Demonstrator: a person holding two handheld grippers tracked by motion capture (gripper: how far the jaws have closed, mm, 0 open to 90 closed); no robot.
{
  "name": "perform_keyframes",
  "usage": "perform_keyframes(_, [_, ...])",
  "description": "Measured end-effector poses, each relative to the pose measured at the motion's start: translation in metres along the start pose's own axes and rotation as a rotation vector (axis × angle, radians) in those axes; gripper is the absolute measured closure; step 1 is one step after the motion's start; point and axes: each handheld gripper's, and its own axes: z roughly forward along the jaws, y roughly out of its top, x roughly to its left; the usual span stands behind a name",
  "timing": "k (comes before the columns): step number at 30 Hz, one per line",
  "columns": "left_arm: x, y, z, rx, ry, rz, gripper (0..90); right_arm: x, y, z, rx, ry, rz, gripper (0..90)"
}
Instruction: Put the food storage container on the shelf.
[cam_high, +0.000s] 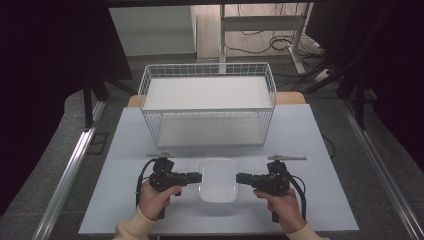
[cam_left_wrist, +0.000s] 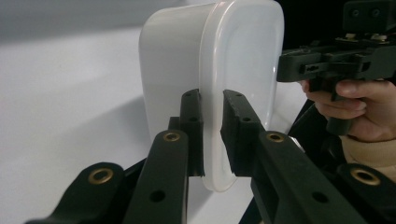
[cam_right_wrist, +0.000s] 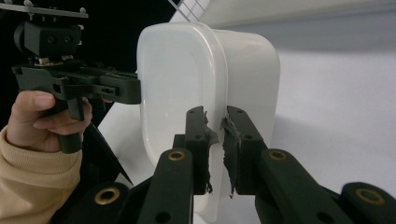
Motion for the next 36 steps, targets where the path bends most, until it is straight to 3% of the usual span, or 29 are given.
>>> perform_keyframes(13, [-0.02,0.01,-0.014,-0.039,0.028,0.102,80.4,0.015,0.01,-0.011,-0.046,0.004,-0.108,79.9])
perform_keyframes(20, [-0.025,0.017,-0.02,-0.054,0.026,0.129,80.4,0.023,0.021,-0.017,-0.062,-0.001,-0.17,80.0])
perform_keyframes(29, [-0.028,0.024,-0.025,-0.073,0.022,0.149,80.5,0.027,0.031,-0.021,-0.074,0.007,-0.201,80.0])
perform_keyframes(36, [-0.034,0.04,-0.033,-0.087,0.025,0.179,80.6,0.034,0.048,-0.025,-0.094,0.014,-0.23,80.1])
